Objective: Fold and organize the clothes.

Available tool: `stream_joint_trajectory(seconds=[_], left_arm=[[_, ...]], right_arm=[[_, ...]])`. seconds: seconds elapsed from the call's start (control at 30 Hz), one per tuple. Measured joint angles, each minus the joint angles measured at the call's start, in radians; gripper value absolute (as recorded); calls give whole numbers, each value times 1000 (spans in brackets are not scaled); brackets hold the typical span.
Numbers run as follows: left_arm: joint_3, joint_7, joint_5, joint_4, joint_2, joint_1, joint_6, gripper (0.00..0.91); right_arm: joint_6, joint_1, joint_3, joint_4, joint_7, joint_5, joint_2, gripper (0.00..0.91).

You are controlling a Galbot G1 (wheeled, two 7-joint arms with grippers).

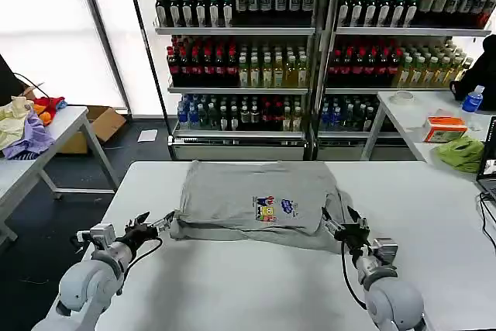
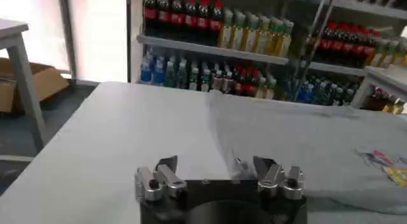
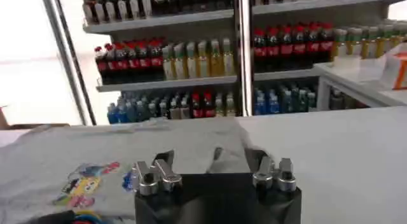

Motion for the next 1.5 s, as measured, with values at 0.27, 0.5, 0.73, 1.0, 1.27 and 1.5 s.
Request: stream_joint_trajectory(seconds=[0.27,0.5,0.73,1.0,1.27,1.5], left_arm=[[10,-3,36,-25,-41,52,-11,907],[34,-17,56,-17,-84,47,-13,907],[51,-18,65,12,-114,20,-16,333],[57,-17,74,51,-134,5,-22,81],[60,-16,70,64,-135,4,-36,30],[54,-26,63,51,-121,23,-40,30]], right_arm=[[-24,-52,10,24,15,-18,10,907],[-47,-54,-17,12,26,-40,23,131],[-64,-44,-46,-20,34,-47,26,0],[-74,-46,-55,-33,43,-24,23,0],[-82,-47,-56,-27,49,18,19,0],[-83,-61,-63,-10,50,40,11,0]])
